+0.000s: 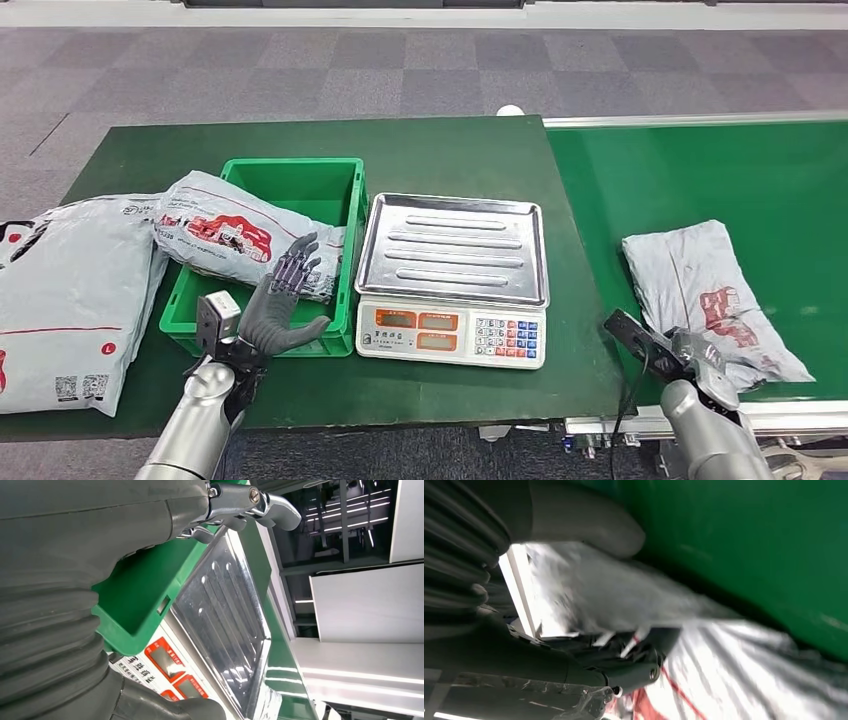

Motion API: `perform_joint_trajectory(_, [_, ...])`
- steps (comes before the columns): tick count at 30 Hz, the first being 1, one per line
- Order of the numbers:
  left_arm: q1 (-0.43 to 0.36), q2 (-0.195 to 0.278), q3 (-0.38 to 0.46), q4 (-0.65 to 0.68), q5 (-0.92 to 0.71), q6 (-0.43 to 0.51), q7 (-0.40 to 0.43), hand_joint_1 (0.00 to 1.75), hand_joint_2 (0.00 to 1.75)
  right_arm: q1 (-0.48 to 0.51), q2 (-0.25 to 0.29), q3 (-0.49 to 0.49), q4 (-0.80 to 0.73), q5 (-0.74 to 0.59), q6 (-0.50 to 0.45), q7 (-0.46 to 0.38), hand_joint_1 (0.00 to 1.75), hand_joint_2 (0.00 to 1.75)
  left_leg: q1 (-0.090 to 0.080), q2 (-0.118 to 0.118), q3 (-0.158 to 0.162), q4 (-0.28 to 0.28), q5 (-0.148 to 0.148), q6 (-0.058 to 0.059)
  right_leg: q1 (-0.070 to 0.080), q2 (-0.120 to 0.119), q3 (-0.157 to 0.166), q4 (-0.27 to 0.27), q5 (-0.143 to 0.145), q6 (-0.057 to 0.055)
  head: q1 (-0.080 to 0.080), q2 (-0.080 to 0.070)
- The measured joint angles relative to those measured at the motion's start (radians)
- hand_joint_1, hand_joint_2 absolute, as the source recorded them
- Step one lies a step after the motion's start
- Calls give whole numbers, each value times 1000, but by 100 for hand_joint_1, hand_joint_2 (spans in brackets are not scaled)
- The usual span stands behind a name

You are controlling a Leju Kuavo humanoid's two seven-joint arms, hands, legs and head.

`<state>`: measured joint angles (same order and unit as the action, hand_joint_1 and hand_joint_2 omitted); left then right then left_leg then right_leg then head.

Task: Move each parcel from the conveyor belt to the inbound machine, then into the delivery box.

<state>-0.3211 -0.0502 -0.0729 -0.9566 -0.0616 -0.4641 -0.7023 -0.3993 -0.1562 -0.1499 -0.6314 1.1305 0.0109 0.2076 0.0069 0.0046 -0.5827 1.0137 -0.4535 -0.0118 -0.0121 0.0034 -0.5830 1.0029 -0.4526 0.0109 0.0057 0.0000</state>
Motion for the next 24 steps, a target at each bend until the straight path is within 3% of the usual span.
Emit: perform_joint_trajectory(24, [1, 9, -8, -8, -13, 19, -1, 0, 175, 23, 29, 0, -34, 13, 1, -33, 175, 175, 0, -2, -2, 0, -1, 0, 0, -2, -1, 0, -1, -1, 0, 0])
